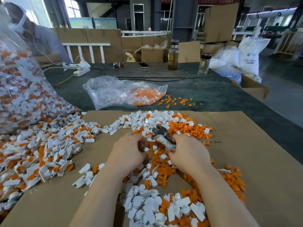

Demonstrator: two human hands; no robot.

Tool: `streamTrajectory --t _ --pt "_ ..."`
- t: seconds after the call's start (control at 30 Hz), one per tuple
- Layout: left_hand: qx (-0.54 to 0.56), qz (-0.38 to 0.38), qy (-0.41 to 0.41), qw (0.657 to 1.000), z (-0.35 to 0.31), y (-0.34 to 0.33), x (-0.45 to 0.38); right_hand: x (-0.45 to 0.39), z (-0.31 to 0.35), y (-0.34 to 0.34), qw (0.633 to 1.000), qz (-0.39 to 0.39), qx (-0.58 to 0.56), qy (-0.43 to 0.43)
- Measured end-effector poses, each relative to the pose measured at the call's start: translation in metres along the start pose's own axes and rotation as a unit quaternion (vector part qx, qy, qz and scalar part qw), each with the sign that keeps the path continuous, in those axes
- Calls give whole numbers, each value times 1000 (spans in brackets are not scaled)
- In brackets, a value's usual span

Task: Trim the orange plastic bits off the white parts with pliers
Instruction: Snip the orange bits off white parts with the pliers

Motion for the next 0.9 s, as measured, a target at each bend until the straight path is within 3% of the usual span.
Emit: streamTrajectory --t 0.33,0.47,0.63,0.73,0.8,0.9 --pt "51 4 10 999 -3 -2 4 0 1 1 1000 17 0 -7" --pt "37 -32 8 999 -6 2 5 2 2 2 1000 28 -7 8" --pt "181 -64 62 979 -6 8 6 4 4 3 1000 18 -13 13" --pt "306 -67 100 944 -4 9 8 3 4 6 1000 -11 -18 5" --pt "428 -57 129 893 -4 10 8 2 3 8 998 -31 -46 -6" --pt "525 -43 151 836 -4 9 5 0 3 13 992 -53 -109 -26"
Point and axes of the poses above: each hand's wrist, its own x-axis away from the middle knuckle, its own y-axis out of the back of the hand, z = x × y, the point moved 3 cm from there along -x, towards the middle knuckle, and after that the axes turned 2 degrees about -z, right-handed, at the moved point
